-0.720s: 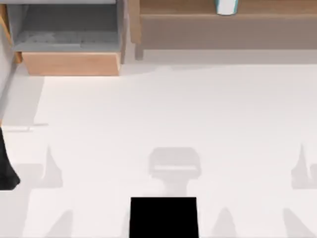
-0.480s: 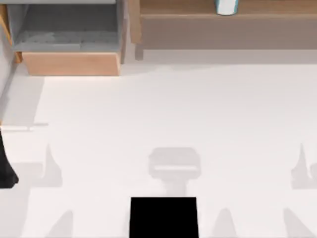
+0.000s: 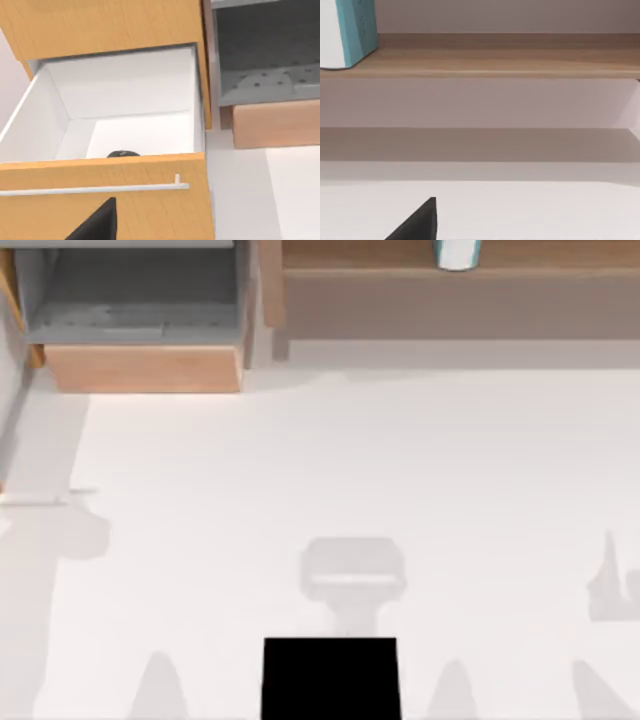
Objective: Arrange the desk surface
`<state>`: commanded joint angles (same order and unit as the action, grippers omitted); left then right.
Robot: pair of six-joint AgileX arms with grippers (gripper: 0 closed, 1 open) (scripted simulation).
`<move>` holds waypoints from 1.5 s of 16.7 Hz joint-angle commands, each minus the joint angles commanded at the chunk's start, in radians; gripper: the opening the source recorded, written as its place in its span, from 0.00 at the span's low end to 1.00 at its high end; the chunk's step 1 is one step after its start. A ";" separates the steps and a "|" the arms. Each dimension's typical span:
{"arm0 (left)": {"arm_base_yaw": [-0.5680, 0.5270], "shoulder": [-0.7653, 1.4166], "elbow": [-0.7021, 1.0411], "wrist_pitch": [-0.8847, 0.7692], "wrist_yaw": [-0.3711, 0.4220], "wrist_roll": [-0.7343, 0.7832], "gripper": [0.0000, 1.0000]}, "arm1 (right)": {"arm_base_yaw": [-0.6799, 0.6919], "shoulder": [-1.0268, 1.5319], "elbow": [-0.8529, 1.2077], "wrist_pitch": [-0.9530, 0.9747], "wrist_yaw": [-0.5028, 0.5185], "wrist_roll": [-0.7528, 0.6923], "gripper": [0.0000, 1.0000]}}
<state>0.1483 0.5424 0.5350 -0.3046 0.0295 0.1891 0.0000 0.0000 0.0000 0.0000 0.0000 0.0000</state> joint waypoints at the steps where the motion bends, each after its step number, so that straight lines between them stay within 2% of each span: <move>1: 0.021 0.101 0.101 -0.059 0.004 0.030 1.00 | 0.000 0.000 0.000 0.000 0.000 0.000 1.00; 9: 0.162 1.047 1.003 -0.595 0.035 0.256 1.00 | 0.000 0.000 0.000 0.000 0.000 0.000 1.00; 16: 0.209 1.802 1.720 -0.980 0.046 0.381 1.00 | 0.000 0.000 0.000 0.000 0.000 0.000 1.00; 21: 0.200 2.094 2.047 -1.130 0.043 0.436 1.00 | 0.000 0.000 0.000 0.000 0.000 0.000 1.00; 25: 0.191 2.151 2.130 -1.158 0.040 0.453 1.00 | 0.000 0.000 0.000 0.000 0.000 0.000 1.00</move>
<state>0.3398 2.6938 2.6646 -1.4625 0.0695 0.6417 0.0000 0.0000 0.0000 0.0000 0.0000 0.0000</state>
